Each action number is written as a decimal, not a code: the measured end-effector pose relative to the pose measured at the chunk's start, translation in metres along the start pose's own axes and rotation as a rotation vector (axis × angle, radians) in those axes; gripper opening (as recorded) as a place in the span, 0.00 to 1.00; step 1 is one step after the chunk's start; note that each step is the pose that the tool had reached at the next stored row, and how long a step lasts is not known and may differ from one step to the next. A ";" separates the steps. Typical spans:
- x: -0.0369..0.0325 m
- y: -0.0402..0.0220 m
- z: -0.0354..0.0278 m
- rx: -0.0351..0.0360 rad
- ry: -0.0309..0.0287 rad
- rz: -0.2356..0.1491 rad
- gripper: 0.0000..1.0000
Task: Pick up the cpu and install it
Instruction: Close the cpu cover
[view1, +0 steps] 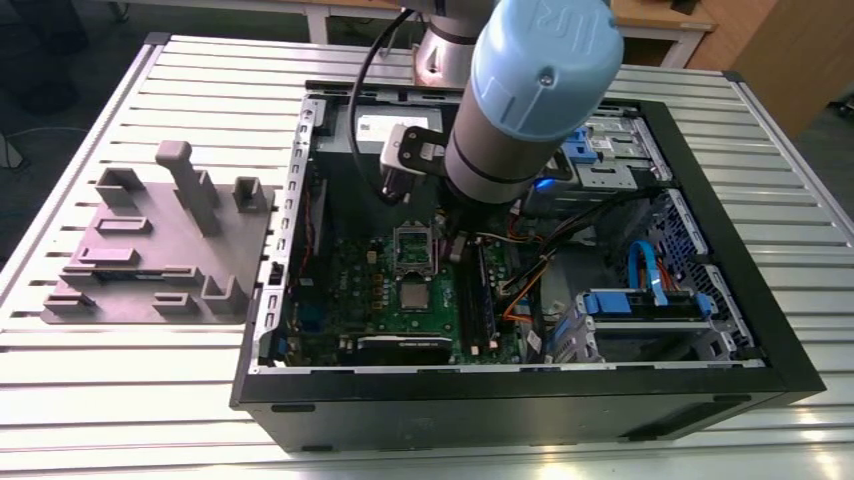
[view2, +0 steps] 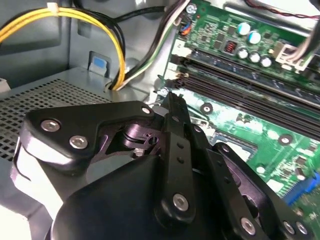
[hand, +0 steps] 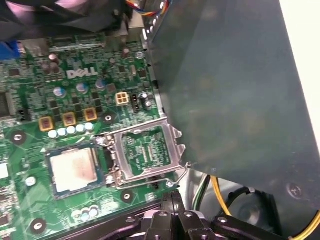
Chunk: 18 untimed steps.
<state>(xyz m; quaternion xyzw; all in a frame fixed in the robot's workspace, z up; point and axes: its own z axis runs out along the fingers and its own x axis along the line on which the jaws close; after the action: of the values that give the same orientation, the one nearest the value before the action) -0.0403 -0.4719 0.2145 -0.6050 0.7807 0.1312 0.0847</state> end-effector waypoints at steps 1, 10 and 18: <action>-0.0006 0.0002 0.0008 -0.0006 -0.0034 0.001 0.10; -0.0013 0.0001 0.0069 0.0068 -0.0249 0.039 0.10; -0.0008 -0.0001 0.0096 0.0058 -0.0371 0.046 0.10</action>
<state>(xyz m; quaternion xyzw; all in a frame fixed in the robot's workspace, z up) -0.0403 -0.4682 0.2055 -0.5842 0.7931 0.1421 0.0979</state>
